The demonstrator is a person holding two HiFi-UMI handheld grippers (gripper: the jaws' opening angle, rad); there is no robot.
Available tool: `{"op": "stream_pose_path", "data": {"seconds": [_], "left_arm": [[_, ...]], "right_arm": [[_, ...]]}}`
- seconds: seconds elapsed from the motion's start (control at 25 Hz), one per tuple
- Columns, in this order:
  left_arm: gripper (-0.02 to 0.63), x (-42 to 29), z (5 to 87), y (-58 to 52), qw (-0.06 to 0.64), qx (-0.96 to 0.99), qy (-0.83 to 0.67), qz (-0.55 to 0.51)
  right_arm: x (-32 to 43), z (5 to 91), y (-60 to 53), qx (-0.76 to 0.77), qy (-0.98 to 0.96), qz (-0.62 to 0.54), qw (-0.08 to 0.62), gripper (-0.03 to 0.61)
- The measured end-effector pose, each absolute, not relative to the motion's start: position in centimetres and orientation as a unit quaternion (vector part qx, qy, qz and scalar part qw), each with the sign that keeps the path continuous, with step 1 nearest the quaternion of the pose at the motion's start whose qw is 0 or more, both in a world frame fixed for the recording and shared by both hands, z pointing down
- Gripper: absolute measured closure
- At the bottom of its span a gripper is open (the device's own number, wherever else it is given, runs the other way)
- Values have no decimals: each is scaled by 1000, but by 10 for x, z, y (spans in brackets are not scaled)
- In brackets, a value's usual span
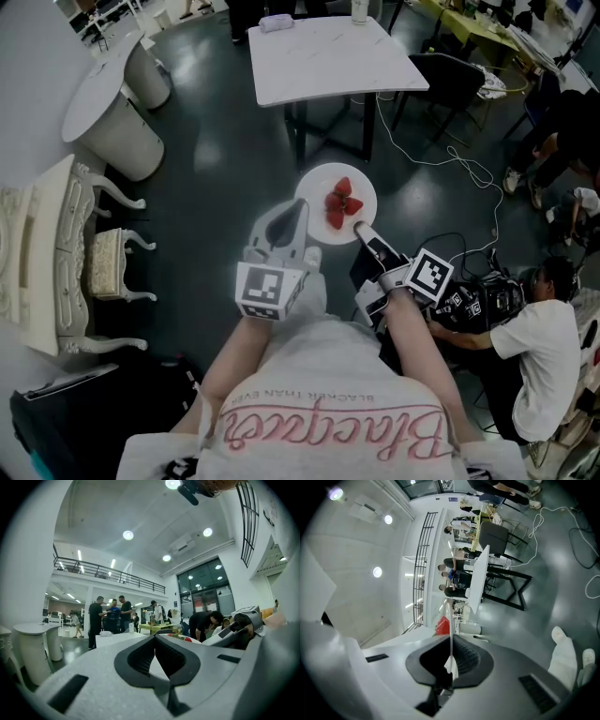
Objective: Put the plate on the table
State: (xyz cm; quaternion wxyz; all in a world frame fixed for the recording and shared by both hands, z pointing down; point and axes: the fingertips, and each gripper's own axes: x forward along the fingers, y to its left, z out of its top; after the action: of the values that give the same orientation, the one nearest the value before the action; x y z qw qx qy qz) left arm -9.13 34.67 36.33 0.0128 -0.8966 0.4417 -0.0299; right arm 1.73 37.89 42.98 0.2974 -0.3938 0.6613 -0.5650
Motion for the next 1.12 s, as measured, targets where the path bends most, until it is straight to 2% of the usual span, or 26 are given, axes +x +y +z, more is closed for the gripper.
{"op": "stream_pose_path", "data": {"seconds": [0.84, 1.12], "left_arm": [[609, -74, 370, 144, 2, -903, 430, -18], [609, -80, 365, 58, -7, -904, 427, -9]], "right_arm": [[41, 429, 183, -402, 662, -539, 331, 565], [34, 426, 106, -414, 658, -543, 316, 566]]}}
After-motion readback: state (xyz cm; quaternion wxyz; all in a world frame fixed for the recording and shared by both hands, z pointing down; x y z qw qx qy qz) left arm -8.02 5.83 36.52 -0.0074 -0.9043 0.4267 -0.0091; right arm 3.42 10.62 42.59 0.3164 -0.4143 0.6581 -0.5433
